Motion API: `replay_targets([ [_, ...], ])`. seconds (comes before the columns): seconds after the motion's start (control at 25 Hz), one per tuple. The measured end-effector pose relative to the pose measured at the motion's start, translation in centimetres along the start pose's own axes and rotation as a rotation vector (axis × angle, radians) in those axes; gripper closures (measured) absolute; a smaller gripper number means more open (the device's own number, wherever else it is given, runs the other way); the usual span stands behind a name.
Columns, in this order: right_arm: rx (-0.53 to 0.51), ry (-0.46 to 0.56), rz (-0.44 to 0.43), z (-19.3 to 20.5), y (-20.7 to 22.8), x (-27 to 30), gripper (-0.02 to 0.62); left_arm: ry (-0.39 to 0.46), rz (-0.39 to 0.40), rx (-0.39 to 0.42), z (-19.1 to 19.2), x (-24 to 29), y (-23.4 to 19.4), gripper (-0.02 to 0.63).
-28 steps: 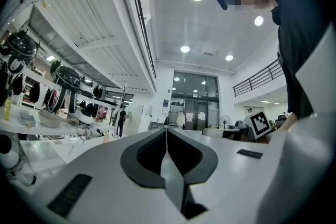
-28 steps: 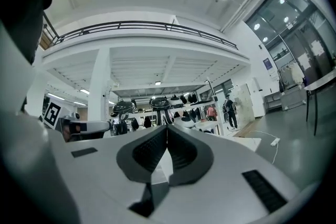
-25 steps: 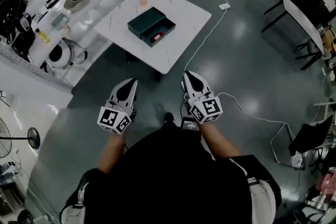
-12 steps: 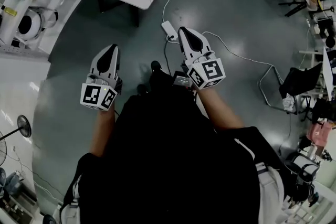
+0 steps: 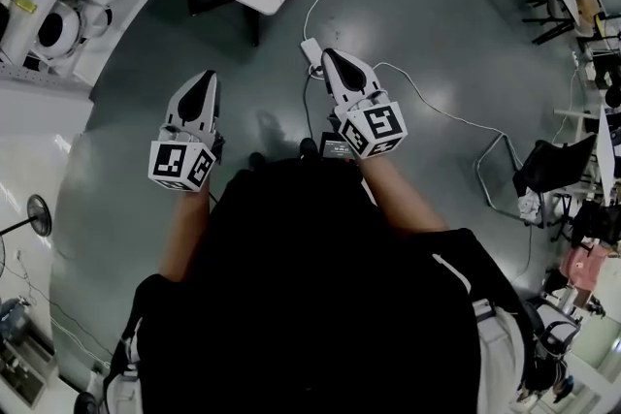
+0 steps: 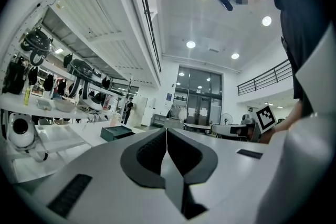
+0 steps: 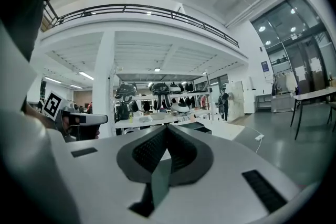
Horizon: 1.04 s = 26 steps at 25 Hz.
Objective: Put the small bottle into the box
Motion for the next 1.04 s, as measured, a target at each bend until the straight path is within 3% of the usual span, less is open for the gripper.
replay_targets([
  [0.32, 0.003, 0.022, -0.059, -1.0, 4.3, -0.2, 0.563, -0.028, -0.047, -0.030, 1.1, 3.2, 1.1, 0.586],
  [0.76, 0.038, 0.023, -0.026, -0.6, 7.7, -2.7, 0.563, -0.050, 0.021, -0.070, 1.3, 5.7, 4.4, 0.586],
  [1.04, 0.040, 0.022, -0.023, -0.6, 8.6, -3.4, 0.563, -0.040, 0.013, -0.079, 1.1, 6.4, 4.8, 0.586],
])
Point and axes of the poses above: the fingertips, and each gripper's own axes: x forward along the fingers, y to its right, z out of its underside, the point moved 9 cm from there along -x, backward along the fingers, and after that the axes turned 9 degrees about y, right-handed, at the moved point
